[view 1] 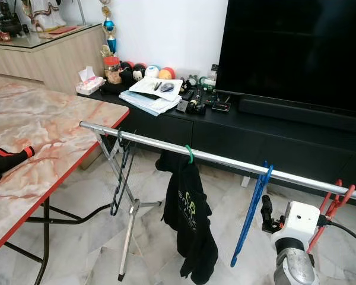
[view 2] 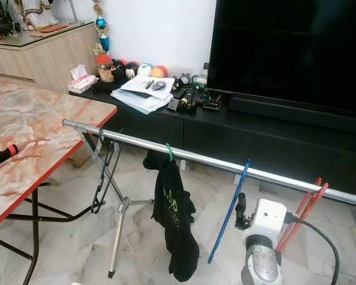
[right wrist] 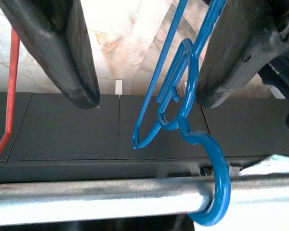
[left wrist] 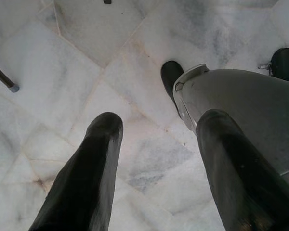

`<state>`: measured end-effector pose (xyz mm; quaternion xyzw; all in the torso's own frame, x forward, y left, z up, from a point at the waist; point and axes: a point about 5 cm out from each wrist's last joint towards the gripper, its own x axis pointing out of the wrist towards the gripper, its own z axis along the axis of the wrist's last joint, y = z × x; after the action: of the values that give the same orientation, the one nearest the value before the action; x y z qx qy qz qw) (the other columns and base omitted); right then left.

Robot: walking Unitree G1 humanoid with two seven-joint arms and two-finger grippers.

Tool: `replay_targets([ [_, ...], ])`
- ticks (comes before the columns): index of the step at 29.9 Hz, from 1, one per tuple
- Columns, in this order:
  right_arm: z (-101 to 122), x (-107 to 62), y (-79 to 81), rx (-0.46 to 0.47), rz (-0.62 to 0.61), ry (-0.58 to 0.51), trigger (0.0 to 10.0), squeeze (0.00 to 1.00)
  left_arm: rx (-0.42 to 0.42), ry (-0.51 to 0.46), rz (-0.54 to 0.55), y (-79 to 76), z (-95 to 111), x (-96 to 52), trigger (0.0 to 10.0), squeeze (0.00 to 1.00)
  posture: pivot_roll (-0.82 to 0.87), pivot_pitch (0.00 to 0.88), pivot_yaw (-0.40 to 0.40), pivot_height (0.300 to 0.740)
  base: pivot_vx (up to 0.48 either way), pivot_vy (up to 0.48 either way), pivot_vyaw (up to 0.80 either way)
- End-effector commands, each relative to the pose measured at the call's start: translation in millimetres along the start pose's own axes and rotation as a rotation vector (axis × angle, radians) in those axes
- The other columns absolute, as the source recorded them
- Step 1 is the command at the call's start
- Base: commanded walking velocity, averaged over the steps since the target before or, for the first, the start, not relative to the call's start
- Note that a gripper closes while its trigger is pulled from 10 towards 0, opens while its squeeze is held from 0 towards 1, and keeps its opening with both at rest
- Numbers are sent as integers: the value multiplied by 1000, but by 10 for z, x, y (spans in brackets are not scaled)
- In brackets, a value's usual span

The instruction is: Hang hanger

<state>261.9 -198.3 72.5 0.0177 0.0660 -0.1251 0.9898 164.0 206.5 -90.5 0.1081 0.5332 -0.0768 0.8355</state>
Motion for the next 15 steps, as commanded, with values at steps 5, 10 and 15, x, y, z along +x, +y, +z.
replay_targets([
  [5, -66, 0, -2, -15, 1, 21, 10000, 0, -13, 11, 0, 13, -38, -5, 10000, 0, 0, 5, 23, 740, -261, 0, 0],
  [10, -79, 3, 12, -18, 8, 26, 10000, 0, -15, 10, -1, 10, -37, -4, 10000, 0, 0, 5, 21, 740, -266, 0, 0],
  [15, -90, 9, 13, -20, 9, 28, 10000, 0, -16, 10, 0, 10, -37, -4, 10000, 0, 0, 5, 21, 740, -266, 0, 0],
])
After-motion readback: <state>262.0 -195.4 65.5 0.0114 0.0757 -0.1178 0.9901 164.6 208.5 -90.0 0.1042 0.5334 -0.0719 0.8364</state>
